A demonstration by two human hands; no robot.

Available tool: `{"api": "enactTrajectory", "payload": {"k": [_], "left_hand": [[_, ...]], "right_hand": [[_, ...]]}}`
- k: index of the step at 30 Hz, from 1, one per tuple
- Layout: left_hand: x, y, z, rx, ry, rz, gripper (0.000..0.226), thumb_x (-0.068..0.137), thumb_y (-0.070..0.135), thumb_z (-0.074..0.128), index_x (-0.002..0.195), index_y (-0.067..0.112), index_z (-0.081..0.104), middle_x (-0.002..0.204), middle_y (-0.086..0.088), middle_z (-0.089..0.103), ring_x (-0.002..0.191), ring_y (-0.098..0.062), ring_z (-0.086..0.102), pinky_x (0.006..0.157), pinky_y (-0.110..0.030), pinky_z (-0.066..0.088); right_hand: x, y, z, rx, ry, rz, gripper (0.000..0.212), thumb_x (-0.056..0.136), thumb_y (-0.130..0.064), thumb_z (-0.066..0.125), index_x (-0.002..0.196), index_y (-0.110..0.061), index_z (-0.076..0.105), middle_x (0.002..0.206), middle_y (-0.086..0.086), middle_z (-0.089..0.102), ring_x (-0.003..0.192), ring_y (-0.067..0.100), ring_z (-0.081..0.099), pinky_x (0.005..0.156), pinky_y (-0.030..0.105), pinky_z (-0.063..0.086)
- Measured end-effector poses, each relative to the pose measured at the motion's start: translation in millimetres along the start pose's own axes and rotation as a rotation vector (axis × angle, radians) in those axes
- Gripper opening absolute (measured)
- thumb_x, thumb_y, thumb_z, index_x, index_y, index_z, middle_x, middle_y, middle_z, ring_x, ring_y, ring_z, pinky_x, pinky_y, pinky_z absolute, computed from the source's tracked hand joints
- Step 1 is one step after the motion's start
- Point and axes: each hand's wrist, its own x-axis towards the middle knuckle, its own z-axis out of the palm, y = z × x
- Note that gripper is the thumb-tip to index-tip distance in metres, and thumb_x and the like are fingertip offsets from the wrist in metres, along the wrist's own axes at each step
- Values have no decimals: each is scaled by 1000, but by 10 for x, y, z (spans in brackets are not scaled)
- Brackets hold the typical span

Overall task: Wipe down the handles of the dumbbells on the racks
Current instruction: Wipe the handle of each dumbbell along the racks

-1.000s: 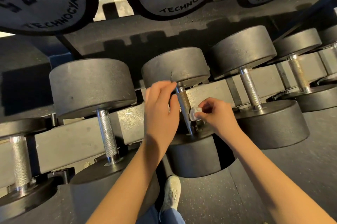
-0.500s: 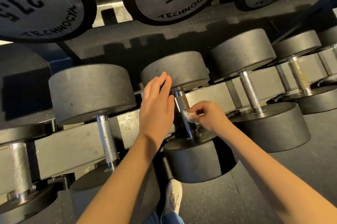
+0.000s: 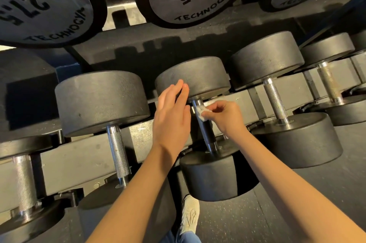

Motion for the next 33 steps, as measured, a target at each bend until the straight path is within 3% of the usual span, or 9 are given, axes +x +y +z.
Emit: {"api": "enactTrajectory", "payload": {"k": [5,15,20,23,27,30,33], "left_hand": [[0,14,13,12,13,-7,48,96,8,49,143,11,40,149,-2,37,140,-16,26,110,-24,18],[-1,19,-1,16,4,25,45,98,9,48,142,7,42,148,-6,39,139,-19,28,113,-30,25],[1,65,-15,13,-5,1,44,99,11,46,143,8,40,148,-6,39,138,-19,27,113,-28,24],[8,109,-26,0,-1,-11,43,99,11,46,141,6,42,145,-8,41,136,-20,29,113,-30,25],[39,162,-68,13,-23,-40,40,100,16,43,140,8,44,144,-6,42,136,-17,28,112,-30,26],[68,217,-97,64,-41,45,36,99,16,45,134,8,52,135,-7,49,129,-18,36,107,-36,37],[121,323,-49,83,-56,153,31,97,13,48,126,8,59,124,-7,56,120,-19,45,99,-37,41]], "right_hand": [[-92,65,-87,-97,-94,58,25,75,-6,78,60,-17,61,67,-5,60,66,7,54,64,20,39],[70,-102,74,80,91,15,12,80,-12,75,72,-17,67,76,-5,66,73,8,60,68,16,45],[-98,36,-102,-134,-89,67,21,72,-3,78,61,-15,65,68,-3,63,68,7,58,65,19,42],[-177,52,-179,-343,-237,80,12,65,-1,81,71,-5,71,74,3,66,70,11,59,61,18,47],[-193,-9,-219,-577,-353,74,19,64,-11,83,80,-7,73,87,11,71,81,20,64,72,27,51],[-252,-13,-238,-645,-327,-24,16,70,-14,80,82,-11,71,86,7,68,78,15,58,65,22,44],[-301,50,-319,-561,-171,-126,9,75,-12,74,80,-14,66,80,4,64,76,15,56,59,20,38]]}}
